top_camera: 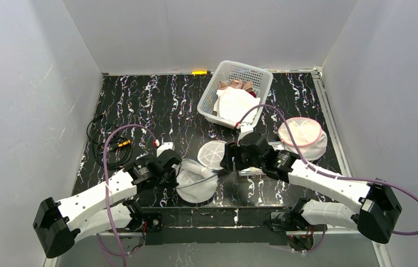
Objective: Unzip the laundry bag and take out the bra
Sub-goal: Adjust the laundry bag at the center of the board.
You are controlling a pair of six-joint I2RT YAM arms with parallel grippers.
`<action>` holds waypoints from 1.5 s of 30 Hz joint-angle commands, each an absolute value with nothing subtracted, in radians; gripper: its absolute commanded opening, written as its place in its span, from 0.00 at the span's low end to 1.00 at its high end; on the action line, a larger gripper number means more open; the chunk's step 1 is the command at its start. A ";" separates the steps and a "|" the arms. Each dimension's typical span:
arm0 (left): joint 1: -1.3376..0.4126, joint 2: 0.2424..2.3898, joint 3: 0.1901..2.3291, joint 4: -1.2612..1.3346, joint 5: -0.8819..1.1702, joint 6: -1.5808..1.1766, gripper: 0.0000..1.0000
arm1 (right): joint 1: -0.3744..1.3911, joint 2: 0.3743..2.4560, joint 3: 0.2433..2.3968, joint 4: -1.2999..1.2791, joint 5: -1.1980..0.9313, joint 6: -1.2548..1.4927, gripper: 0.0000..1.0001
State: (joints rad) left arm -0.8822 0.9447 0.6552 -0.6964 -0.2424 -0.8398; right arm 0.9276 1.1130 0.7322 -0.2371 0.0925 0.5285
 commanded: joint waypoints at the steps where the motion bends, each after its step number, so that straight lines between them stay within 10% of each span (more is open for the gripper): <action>1: -0.883 0.873 0.601 -0.658 -0.249 -0.845 0.05 | 0.937 1.059 0.677 -0.160 0.150 0.670 0.74; 14: -0.883 0.772 0.554 -0.659 -0.273 -0.819 0.00 | 0.938 1.165 0.571 0.108 0.119 0.988 0.99; 37: -0.883 0.723 0.574 -0.738 -0.323 -0.843 0.00 | 0.938 1.339 0.585 0.185 0.239 1.184 0.97; 45: -0.884 0.723 0.575 -0.745 -0.320 -0.849 0.00 | 0.937 1.446 0.610 0.311 0.221 1.170 0.80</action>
